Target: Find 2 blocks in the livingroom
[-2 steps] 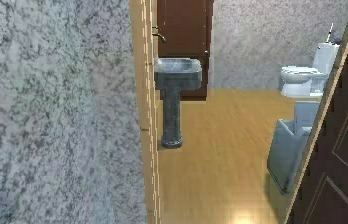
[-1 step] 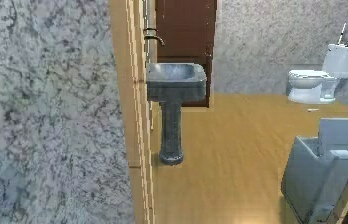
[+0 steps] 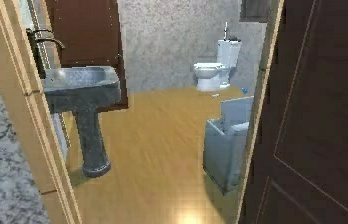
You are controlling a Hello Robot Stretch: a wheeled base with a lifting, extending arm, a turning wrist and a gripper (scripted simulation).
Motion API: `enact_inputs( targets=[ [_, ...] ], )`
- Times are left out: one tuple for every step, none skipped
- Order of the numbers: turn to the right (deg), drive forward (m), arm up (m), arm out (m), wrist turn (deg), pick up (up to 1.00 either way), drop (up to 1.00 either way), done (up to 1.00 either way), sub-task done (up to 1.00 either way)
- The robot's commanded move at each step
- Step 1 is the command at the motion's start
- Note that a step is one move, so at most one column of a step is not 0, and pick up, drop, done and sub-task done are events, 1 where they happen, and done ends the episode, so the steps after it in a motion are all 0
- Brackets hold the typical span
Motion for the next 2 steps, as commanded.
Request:
enact_inputs(
  targets=[
    [0.0,1.00,0.00,0.00,0.0,0.00,0.00,0.00,0.00],
    [0.0,0.70,0.00,0.00,0.0,0.00,0.00,0.00,0.00]
  ],
)
